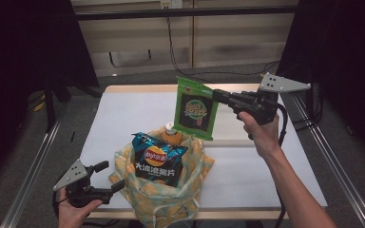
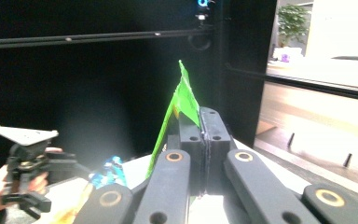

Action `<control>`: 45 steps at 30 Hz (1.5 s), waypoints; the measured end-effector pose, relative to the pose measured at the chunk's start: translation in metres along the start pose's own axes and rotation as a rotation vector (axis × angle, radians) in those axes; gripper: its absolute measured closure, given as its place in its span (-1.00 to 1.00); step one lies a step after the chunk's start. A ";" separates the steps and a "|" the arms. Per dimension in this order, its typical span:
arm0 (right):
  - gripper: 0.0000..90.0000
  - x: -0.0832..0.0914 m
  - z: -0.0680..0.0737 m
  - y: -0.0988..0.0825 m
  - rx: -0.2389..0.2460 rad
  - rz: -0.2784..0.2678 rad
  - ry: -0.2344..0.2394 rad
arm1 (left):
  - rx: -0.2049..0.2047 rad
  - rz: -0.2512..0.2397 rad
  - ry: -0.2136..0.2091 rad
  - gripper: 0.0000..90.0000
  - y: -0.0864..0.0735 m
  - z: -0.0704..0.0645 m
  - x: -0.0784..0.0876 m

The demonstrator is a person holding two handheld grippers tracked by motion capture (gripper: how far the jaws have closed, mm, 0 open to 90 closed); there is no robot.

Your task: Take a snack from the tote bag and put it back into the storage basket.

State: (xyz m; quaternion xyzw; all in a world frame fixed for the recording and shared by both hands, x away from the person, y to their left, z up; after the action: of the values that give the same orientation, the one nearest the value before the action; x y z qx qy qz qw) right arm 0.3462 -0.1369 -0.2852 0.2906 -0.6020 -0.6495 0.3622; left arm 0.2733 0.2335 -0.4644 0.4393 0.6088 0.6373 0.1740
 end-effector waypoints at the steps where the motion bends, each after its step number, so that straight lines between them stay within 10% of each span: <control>1: 0.98 0.000 -0.003 -0.002 0.004 0.011 -0.006 | 0.001 -0.003 0.003 -0.88 0.000 0.000 0.000; 29: 0.98 -0.012 -0.096 -0.053 -0.054 0.090 -0.179 | 0.035 -0.001 0.056 -0.94 -0.004 0.011 0.005; 45: 0.98 -0.048 -0.133 -0.088 -0.069 0.160 -0.208 | -0.001 0.012 0.028 -0.94 -0.006 0.007 0.005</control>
State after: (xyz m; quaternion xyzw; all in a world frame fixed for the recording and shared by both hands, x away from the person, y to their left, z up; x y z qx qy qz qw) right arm 0.4715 -0.1721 -0.3895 0.1602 -0.6347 -0.6656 0.3583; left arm 0.2738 0.2425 -0.4687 0.4339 0.6083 0.6446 0.1617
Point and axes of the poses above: each handheld gripper's, and its own axes: x roughly backward along the jaws, y roughly out of its top, z roughly to its left, the point moved 7 cm from there along -x, roughly forward along the jaws, and after that the axes turned 1 degree about -x, right-handed, at the moved point
